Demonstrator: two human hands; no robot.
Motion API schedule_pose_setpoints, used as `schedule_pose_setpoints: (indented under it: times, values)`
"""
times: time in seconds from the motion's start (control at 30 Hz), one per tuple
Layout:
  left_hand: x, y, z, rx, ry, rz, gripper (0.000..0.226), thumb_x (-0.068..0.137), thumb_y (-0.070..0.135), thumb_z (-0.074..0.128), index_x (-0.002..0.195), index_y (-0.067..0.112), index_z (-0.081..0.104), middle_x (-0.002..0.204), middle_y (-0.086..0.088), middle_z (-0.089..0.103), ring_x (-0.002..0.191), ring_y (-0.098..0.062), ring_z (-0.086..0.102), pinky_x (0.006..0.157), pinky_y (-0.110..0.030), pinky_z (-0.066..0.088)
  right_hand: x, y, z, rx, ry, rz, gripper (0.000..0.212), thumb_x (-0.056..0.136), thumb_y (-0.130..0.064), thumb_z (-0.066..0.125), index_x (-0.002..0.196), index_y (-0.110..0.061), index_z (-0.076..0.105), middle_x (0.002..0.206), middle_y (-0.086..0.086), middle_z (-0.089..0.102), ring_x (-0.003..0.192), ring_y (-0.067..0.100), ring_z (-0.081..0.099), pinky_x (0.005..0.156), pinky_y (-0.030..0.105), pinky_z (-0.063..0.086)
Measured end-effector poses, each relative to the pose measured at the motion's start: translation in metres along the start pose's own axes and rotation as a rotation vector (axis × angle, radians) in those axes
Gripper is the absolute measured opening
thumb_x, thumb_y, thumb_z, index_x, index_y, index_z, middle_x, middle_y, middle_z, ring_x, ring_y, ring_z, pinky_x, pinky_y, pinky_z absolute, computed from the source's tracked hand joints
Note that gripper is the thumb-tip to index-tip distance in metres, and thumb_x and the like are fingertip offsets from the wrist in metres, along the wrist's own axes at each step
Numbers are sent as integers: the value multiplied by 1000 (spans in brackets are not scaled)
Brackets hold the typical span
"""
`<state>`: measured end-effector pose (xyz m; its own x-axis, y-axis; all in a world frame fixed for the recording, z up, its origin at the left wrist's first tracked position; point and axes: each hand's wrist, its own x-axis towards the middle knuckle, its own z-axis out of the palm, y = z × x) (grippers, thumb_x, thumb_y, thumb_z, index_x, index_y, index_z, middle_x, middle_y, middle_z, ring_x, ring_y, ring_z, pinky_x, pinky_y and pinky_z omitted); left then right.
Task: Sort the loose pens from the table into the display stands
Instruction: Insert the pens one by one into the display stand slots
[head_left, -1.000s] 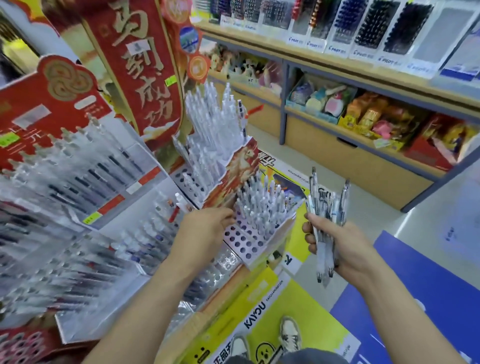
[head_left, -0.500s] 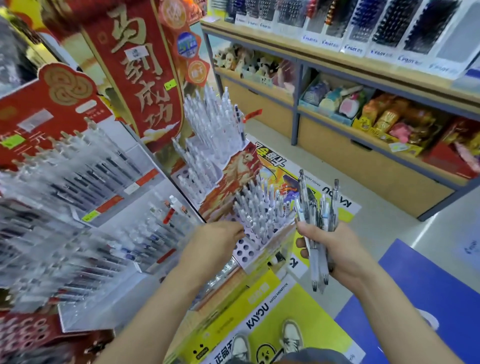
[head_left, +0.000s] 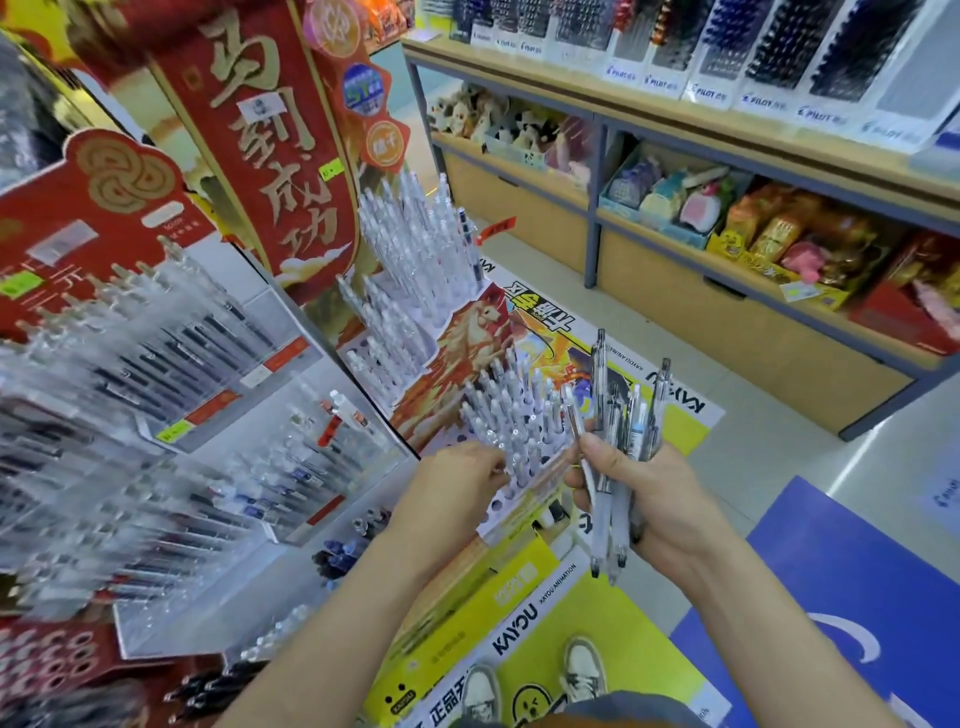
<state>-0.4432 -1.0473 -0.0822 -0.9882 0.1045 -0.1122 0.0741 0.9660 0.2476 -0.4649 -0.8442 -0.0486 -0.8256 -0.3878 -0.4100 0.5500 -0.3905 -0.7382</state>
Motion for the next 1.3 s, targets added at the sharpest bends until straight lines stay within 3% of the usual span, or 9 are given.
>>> schedule_pose_setpoints:
  times: [0.13, 0.4, 0.47, 0.53, 0.6, 0.7, 0.93, 1.07, 1.3]
  values:
    - [3, 3, -6, -99, 9, -23, 17, 95, 29, 58, 99, 16, 69, 94, 2, 66, 83, -13, 58, 73, -24, 44, -2, -2, 6, 12, -38, 7, 28, 73, -14, 68, 99, -6, 63, 79, 13, 69, 64, 23, 67, 55, 30, 56]
    - [-6, 14, -13, -156, -22, -140, 25, 93, 31, 62, 116, 20, 63, 101, 2, 67, 84, -12, 62, 78, -28, 48, -4, -4, 20, -114, -33, -66, 34, 67, -16, 72, 97, -4, 62, 72, 9, 66, 60, 22, 67, 58, 30, 57]
    - [-14, 19, -28, -192, 85, -186, 24, 94, 28, 61, 117, 24, 65, 100, 7, 68, 84, -9, 60, 77, -25, 48, -4, -5, 21, -104, -49, -57, 31, 68, -16, 72, 95, -5, 62, 70, 8, 66, 59, 22, 67, 56, 30, 57]
    - [-22, 30, -48, -546, 245, -244, 16, 93, 26, 61, 105, 22, 71, 88, 9, 71, 75, -8, 61, 72, -30, 53, -4, -6, 22, -84, -71, -45, 28, 69, -14, 71, 94, -5, 61, 67, 7, 65, 58, 22, 66, 54, 29, 56]
    - [-27, 44, -70, -1083, 221, -260, 19, 91, 26, 61, 105, 18, 72, 85, 3, 72, 72, -13, 63, 66, -34, 55, -4, -5, 24, -76, -89, -29, 31, 70, -13, 71, 97, -3, 61, 67, 7, 66, 57, 22, 66, 53, 29, 55]
    - [-27, 55, -82, -1307, 108, -226, 26, 84, 23, 65, 107, 14, 70, 90, -4, 74, 73, -14, 64, 64, -28, 53, -4, -3, 29, -103, -115, -8, 47, 71, -13, 79, 111, 2, 60, 71, 9, 68, 58, 23, 65, 52, 31, 54]
    - [-31, 43, -85, -1307, 388, -326, 22, 68, 24, 76, 83, 9, 68, 62, -4, 65, 56, -17, 59, 58, -27, 53, 2, -5, 18, -168, -8, -10, 32, 76, -20, 71, 102, -2, 67, 70, 13, 67, 62, 24, 64, 64, 37, 54]
    - [-32, 26, -91, -1196, 554, -396, 11, 79, 10, 73, 90, 11, 70, 66, -5, 70, 58, -18, 65, 60, -24, 56, 4, -13, 1, -262, 34, -29, 12, 94, -11, 59, 100, -4, 66, 71, 13, 69, 48, 22, 56, 45, 26, 47]
    - [-28, -2, -65, -828, 517, -435, 15, 84, 16, 72, 83, 31, 70, 72, 12, 71, 74, -15, 68, 76, -37, 58, 5, -8, -14, -362, 44, -15, 11, 93, -5, 59, 83, -6, 63, 69, 15, 65, 55, 23, 55, 47, 29, 47]
